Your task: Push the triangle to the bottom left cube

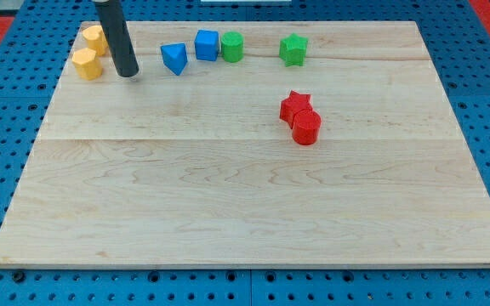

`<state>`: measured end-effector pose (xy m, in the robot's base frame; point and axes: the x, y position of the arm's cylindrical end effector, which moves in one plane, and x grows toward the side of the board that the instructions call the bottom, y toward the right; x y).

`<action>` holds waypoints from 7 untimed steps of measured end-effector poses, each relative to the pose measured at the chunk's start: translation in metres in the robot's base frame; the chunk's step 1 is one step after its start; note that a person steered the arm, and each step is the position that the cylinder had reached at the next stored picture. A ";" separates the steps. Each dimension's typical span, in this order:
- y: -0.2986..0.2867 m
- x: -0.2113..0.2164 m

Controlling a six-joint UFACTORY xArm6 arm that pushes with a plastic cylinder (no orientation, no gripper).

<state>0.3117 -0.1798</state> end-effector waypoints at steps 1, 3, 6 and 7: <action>0.000 0.000; 0.003 0.000; 0.068 -0.005; 0.069 -0.005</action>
<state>0.3064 -0.1113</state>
